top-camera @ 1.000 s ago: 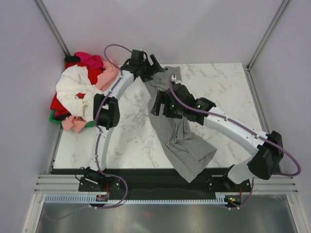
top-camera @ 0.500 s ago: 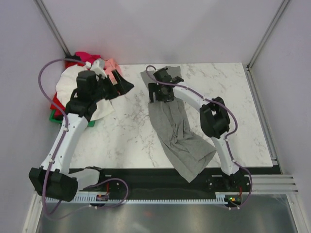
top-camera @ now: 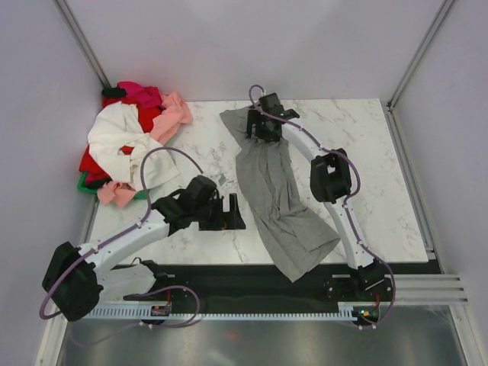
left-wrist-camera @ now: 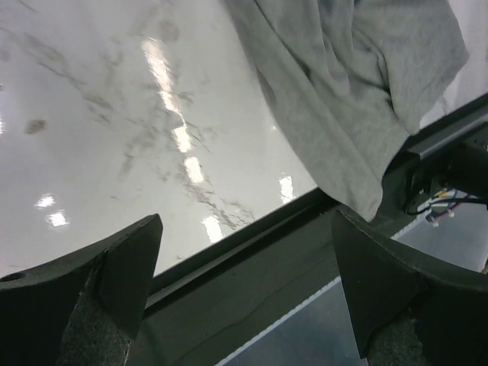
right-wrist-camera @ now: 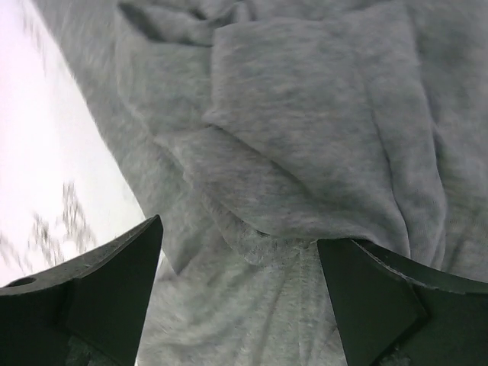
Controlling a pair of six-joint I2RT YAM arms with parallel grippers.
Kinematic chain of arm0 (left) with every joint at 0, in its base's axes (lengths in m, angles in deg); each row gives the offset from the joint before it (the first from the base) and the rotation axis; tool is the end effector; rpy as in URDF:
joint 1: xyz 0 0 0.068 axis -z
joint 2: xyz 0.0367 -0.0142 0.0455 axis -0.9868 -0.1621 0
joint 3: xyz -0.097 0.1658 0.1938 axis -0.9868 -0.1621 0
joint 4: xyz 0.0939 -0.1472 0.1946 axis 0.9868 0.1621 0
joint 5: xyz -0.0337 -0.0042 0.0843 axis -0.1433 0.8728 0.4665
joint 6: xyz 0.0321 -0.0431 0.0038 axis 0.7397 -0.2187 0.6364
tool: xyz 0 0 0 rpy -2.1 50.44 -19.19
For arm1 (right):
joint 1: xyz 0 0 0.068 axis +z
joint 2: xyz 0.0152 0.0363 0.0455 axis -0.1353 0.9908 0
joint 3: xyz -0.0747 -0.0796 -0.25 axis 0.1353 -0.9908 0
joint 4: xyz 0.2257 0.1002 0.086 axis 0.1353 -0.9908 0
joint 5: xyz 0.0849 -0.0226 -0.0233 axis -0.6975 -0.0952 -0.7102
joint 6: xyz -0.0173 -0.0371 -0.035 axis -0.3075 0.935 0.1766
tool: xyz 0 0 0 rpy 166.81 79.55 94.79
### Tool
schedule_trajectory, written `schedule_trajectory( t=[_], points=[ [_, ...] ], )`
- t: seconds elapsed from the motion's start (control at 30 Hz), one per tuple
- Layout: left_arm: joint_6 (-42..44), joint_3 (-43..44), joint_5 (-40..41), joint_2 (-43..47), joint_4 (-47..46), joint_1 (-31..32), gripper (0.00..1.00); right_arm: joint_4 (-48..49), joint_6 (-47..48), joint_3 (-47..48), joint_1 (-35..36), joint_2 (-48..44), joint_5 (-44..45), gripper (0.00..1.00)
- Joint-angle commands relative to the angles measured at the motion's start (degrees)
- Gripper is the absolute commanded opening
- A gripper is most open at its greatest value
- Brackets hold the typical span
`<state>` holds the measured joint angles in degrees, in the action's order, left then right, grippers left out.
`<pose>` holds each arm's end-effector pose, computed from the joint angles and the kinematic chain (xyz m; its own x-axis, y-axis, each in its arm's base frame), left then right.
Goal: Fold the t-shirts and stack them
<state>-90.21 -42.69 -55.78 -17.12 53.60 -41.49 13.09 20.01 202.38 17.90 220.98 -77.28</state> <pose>0.1680 -0.1464 0.2259 -0.9217 -0.0463 -0.3851 0.1749 0.8367 -0.5191 0.5134 0.2481 0.1683 -0.8210 0.0953 -0.5629 -0.0985 0.9475 0.3041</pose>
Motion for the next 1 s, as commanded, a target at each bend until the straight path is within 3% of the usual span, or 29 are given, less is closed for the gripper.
schedule_trajectory(
  t=[0.0, 0.13, 0.3, 0.57, 0.67, 0.77, 0.87, 0.93, 0.97],
  points=[
    [-9.1, -0.6, 4.2, -0.7, -6.4, 7.4, 1.00, 4.5, -6.5, 2.3, -4.7, 7.3, 6.2, 0.90],
    [-14.5, -0.7, 3.4, -8.8, -14.4, 14.9, 0.99, 11.4, -11.4, 2.7, -6.9, 9.0, 2.1, 0.90],
    [-18.3, 4.2, 5.8, -18.7, -16.9, 23.4, 0.98, 15.3, -11.4, -0.4, -7.2, 4.5, -2.0, 0.92],
    [-19.7, 5.1, 6.6, -23.8, -21.2, 24.8, 0.93, 17.1, -9.8, -13.2, -7.0, -12.5, -11.3, 0.98],
    [-19.9, 5.5, 7.2, -25.2, -23.0, 24.9, 0.92, 15.9, -7.1, -19.7, -7.1, -20.2, -10.2, 0.98],
    [-19.4, 7.9, 7.2, -28.1, -24.3, 24.9, 0.83, 14.6, -4.9, -27.0, -7.2, -27.9, -8.8, 0.98],
    [-18.2, 11.5, 4.1, -33.8, -26.4, 24.9, 0.62, 10.5, -3.2, -35.4, -7.9, -35.4, -4.2, 0.98],
    [-18.1, 13.1, 2.6, -36.6, -27.7, 24.9, 0.35, 8.0, -3.6, -45.0, -9.0, -42.3, 1.4, 0.98],
    [-18.0, 13.2, 2.0, -37.0, -27.8, 24.9, 0.11, 7.7, -3.9, -49.0, -10.4, -45.0, 3.7, 0.96]
  ],
)
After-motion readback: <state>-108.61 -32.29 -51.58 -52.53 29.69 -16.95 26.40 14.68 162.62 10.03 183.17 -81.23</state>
